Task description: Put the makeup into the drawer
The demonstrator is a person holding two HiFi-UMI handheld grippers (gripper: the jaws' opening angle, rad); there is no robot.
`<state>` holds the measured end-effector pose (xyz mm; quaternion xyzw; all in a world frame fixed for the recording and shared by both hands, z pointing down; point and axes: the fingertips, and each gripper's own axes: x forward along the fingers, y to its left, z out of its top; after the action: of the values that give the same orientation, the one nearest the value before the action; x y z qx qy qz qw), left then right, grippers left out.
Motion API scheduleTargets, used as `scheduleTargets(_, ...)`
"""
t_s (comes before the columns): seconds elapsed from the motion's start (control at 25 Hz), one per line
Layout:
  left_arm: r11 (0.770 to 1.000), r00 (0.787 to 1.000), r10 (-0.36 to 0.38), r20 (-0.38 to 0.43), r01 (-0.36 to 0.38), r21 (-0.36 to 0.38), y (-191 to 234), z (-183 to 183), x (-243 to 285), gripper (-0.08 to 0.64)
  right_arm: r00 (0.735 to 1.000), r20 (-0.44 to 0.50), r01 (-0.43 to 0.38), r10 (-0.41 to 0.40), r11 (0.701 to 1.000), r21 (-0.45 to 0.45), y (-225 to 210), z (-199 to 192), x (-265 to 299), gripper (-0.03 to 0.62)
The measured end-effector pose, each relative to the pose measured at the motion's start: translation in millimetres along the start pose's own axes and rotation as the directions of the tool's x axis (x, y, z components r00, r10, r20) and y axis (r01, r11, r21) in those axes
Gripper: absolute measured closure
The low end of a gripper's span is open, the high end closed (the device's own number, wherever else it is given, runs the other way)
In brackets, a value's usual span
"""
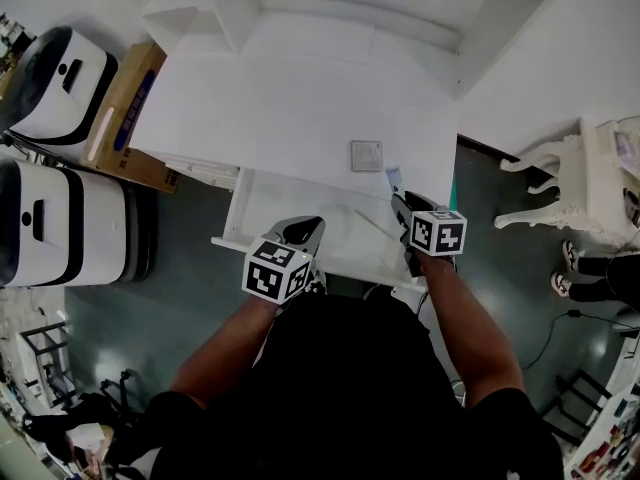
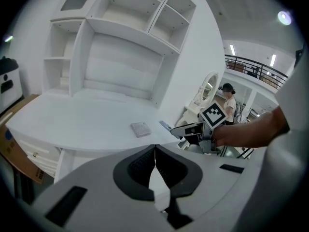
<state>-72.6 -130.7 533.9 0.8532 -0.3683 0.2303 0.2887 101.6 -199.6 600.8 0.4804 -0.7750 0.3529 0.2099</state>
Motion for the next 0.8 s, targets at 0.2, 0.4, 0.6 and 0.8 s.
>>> scheduleTargets(0.2,1.000,1.000,-0.001,-0.009,0.001,0.013,0.7,-2.5,-0.9,0.549,0.990,-0.117,-0.105,0.083,0.975,-0.197,30.6,-45.1,2.5,0.460)
scheduleTargets(0.4,1.000,1.000,0.009,-0.013,-0.008,0.008,2.5,-3.5,-2.8,0.549,0.958,-0.276,-0.195,0.077,0.881,-0.431,41.4,-94.8,15.3,0.460)
scheduleTargets(0.6,1.000,1.000,0.018,-0.020,-0.018,0.014,1.3,-6.0,-7.5,0.549,0.916,-0.401,-0.256,0.011,0.785,-0.564,31.6,-138.1,35.8,0.460)
scheduleTargets(0.8,0.999,0.999,0.029,-0.022,-0.028,0.020,-3.9,-7.4,-11.4,0.549,0.860,-0.509,-0.299,-0.045,0.763,-0.573,19.3,-177.0,56.0,0.460)
